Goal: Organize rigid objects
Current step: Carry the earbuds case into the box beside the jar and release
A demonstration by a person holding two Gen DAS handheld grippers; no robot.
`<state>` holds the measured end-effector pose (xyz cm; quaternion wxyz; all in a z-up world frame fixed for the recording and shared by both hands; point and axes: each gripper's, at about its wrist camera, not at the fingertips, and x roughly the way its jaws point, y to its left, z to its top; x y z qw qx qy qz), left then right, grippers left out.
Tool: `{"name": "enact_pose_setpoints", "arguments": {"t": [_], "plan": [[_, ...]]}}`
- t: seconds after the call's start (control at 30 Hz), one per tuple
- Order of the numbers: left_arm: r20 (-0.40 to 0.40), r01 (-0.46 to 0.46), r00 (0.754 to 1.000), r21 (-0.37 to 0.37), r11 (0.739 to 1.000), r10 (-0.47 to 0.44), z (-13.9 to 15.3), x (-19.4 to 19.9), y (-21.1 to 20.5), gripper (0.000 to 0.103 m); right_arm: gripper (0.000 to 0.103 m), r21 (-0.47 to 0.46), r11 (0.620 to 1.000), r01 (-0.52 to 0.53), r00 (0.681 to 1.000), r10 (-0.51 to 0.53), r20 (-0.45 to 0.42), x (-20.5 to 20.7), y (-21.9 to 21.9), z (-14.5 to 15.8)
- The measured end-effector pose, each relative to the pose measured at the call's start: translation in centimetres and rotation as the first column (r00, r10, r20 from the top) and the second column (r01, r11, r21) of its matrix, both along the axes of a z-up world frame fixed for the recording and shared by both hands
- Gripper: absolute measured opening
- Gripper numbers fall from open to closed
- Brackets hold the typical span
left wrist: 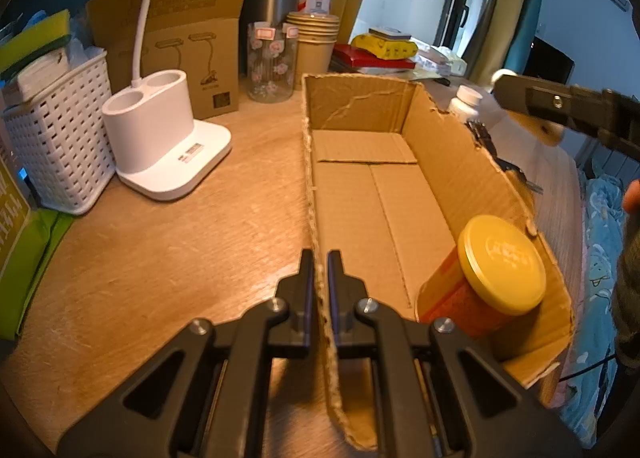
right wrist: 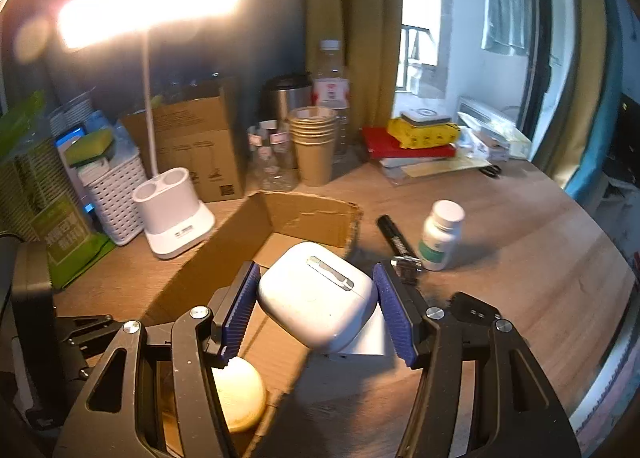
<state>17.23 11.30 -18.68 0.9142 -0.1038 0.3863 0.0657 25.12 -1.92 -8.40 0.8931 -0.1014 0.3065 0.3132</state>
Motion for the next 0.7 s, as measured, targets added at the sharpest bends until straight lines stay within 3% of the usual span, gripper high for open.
{"name": "enact_pose_setpoints", "arguments": {"t": [0.7], "plan": [[0.005,0.001,1.000,-0.012,1.000,-0.001,-0.1,-0.1,0.1,0.007,0.062,-0.054,0.988,-0.142,0.984,0.135,-0.120,0.1,4.6,-3.6]]}}
